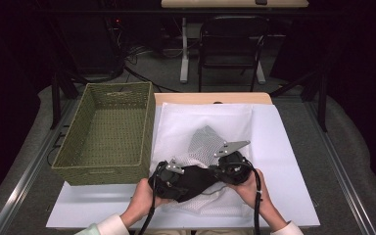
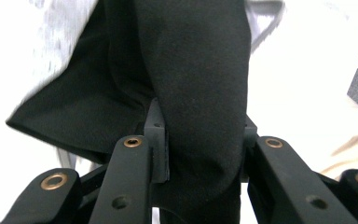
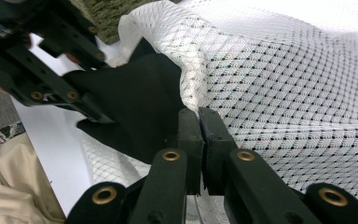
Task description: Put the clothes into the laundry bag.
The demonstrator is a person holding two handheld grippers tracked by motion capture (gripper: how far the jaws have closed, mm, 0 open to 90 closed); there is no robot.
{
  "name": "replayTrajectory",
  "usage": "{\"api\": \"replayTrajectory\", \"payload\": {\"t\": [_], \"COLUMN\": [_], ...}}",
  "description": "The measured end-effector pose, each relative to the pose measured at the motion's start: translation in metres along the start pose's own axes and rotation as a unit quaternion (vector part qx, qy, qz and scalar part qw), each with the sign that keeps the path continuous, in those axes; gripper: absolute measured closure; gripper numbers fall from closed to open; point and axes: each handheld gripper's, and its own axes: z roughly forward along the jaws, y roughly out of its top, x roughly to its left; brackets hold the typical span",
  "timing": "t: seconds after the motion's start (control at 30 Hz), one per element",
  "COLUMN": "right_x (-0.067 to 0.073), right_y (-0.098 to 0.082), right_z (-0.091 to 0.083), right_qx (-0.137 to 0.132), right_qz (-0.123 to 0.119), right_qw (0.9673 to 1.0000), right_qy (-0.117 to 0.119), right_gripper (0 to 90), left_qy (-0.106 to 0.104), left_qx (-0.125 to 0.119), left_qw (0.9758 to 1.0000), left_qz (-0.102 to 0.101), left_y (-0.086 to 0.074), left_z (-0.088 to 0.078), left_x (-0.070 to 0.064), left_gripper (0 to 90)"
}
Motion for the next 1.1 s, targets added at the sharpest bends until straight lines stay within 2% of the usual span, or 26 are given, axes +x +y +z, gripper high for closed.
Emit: {"api": "replayTrajectory", "payload": {"t": [0.17,0.2,0.27,0.43,0.57,0.77,0.87,0.97,1.03,1.1], "right_x": [0.0,0.0,-0.001,-0.001,0.0,0.0,0.0,-0.001,-0.002,-0.003], "right_y": [0.0,0.0,0.0,0.0,0.0,0.0,0.0,-0.001,-0.002,-0.002], "right_z": [-0.002,-0.002,-0.003,-0.002,-0.002,-0.003,-0.002,-0.002,-0.002,-0.002], "right_qx": [-0.004,-0.005,-0.006,-0.005,-0.005,-0.005,-0.004,-0.001,0.0,0.0], "right_qz": [0.002,0.002,0.003,0.005,0.004,0.004,0.002,0.006,0.008,0.008], "right_qw": [1.0,1.0,1.0,1.0,0.9999,0.9999,0.9998,0.9998,0.9998,0.9998], "right_qy": [0.001,0.002,0.003,0.006,0.011,0.015,0.017,0.017,0.017,0.017], "right_gripper": [88.4,88.4,88.4,88.4,88.4,88.4,88.4,88.4,88.4,88.4], "left_qy": [0.003,0.003,0.008,0.01,0.027,0.04,0.044,0.034,0.026,0.028], "left_qx": [-0.008,-0.013,-0.016,-0.028,-0.037,-0.053,-0.053,-0.05,-0.037,-0.031], "left_qw": [1.0,0.9999,0.9998,0.9995,0.9989,0.9976,0.9974,0.998,0.999,0.9991], "left_qz": [0.004,-0.002,0.001,-0.007,-0.007,-0.019,-0.022,-0.017,-0.009,0.003], "left_y": [0.012,0.014,0.018,0.026,0.031,0.036,0.037,0.035,0.035,0.032], "left_z": [0.007,0.009,0.013,0.024,0.03,0.041,0.048,0.048,0.045,0.04], "left_x": [0.001,0.0,0.0,0.001,0.002,0.006,0.009,0.01,0.009,0.006], "left_gripper": [69.2,69.2,69.1,68.9,68.8,68.1,66.1,61.2,51.7,43.0]}}
